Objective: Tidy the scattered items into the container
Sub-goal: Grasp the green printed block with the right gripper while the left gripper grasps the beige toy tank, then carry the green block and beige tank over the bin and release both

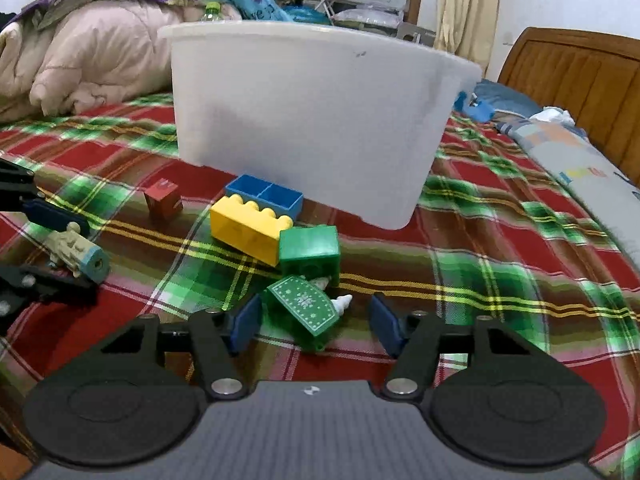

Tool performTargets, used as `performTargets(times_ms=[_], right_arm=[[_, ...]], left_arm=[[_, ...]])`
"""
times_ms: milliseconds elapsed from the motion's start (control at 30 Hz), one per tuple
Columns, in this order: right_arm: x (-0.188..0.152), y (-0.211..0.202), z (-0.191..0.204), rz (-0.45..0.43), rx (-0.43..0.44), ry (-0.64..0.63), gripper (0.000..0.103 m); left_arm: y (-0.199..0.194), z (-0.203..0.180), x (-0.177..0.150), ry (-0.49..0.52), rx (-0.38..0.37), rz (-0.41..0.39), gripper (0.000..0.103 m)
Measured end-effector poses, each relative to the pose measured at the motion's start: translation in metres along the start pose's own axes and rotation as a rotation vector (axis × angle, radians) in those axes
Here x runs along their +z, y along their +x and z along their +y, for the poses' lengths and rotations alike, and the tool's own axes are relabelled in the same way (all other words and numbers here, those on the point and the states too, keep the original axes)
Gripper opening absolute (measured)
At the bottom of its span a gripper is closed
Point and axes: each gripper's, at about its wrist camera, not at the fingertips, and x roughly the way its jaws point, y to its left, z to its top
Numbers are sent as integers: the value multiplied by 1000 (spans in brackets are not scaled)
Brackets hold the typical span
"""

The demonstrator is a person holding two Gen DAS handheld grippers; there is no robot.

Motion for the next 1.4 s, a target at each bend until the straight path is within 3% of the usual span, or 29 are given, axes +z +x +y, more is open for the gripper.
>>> performTargets(times_ms=[33, 100, 367, 767, 1000, 1233, 1400], right_arm=[[0, -2, 2, 1, 7, -2, 49], [1, -6, 8, -1, -5, -24, 49], [8, -32, 25, -47, 5, -79, 49], [63, -48, 17, -155, -23, -109, 49], [109, -47, 7, -241, -54, -152, 49], [156, -37, -15, -298, -30, -73, 49], [170, -8, -28, -278, -43, -31, 49]], left_arm=[[-1, 0, -1, -12, -4, 2, 64], [-2, 1, -2, -52, -6, -4, 54], [-15, -14, 11, -71, 25, -55, 54], [-52, 7, 82, -121, 42, -206, 54], [-57, 28, 130, -110, 108, -285, 54], [-44, 56, 173, -167, 144, -331, 54], [-15, 82, 194, -238, 167, -324, 54]])
